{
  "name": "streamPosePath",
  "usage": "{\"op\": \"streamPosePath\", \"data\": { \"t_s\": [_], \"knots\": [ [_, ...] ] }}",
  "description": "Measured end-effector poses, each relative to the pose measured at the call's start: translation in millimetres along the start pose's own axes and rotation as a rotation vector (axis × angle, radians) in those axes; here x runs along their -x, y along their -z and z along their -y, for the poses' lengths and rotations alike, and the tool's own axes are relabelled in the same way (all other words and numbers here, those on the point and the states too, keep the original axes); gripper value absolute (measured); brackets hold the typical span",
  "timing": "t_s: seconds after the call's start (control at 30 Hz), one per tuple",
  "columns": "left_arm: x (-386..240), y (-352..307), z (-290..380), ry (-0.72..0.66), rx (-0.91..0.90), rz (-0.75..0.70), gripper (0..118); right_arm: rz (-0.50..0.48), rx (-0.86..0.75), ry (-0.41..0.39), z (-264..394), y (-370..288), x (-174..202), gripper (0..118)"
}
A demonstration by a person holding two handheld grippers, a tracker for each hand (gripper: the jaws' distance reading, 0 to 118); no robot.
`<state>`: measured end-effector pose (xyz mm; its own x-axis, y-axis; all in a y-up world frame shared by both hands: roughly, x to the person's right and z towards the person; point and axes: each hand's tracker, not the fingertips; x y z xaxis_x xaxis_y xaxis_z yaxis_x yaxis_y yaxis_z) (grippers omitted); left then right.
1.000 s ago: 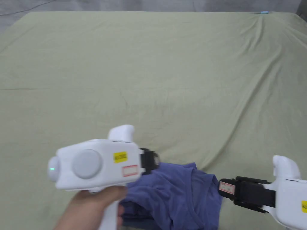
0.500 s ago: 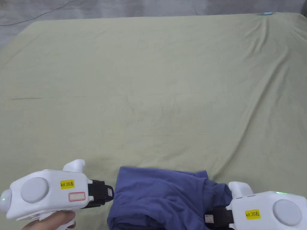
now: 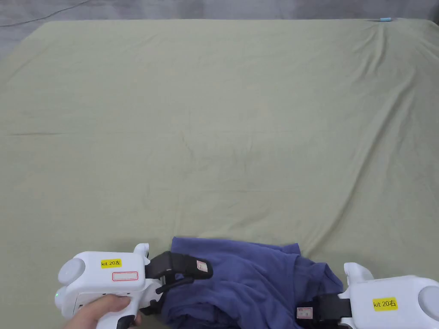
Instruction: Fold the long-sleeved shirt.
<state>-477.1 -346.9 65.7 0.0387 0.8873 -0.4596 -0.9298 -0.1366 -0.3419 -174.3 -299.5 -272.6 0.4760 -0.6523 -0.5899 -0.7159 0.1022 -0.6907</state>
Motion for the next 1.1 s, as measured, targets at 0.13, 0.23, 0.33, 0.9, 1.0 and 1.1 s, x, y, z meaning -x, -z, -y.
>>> {"op": "streamPosePath", "data": {
  "t_s": [0.13,0.23,0.33,0.9,1.0,1.1],
  "knots": [
    [18,3,9,-0.065,-0.008,-0.011,3,0.002,0.003,0.007,1,-1,7,2],
    [-2,-12,19,0.027,-0.05,-0.073,3,0.033,-0.015,-0.028,3,-7,18,2],
    [-30,-49,21,0.09,-0.1,-0.078,3,0.071,-0.086,-0.166,10,-18,47,2],
    [-12,-309,14,0.174,-0.449,-0.946,3,-0.069,-0.17,-0.347,31,-16,144,2],
    [19,-311,21,0.099,-0.442,-0.921,3,-0.055,-0.176,-0.359,35,-18,150,2],
    [35,-300,23,0.088,-0.408,-0.899,3,-0.034,-0.187,-0.378,36,-18,154,2]
  ]
}}
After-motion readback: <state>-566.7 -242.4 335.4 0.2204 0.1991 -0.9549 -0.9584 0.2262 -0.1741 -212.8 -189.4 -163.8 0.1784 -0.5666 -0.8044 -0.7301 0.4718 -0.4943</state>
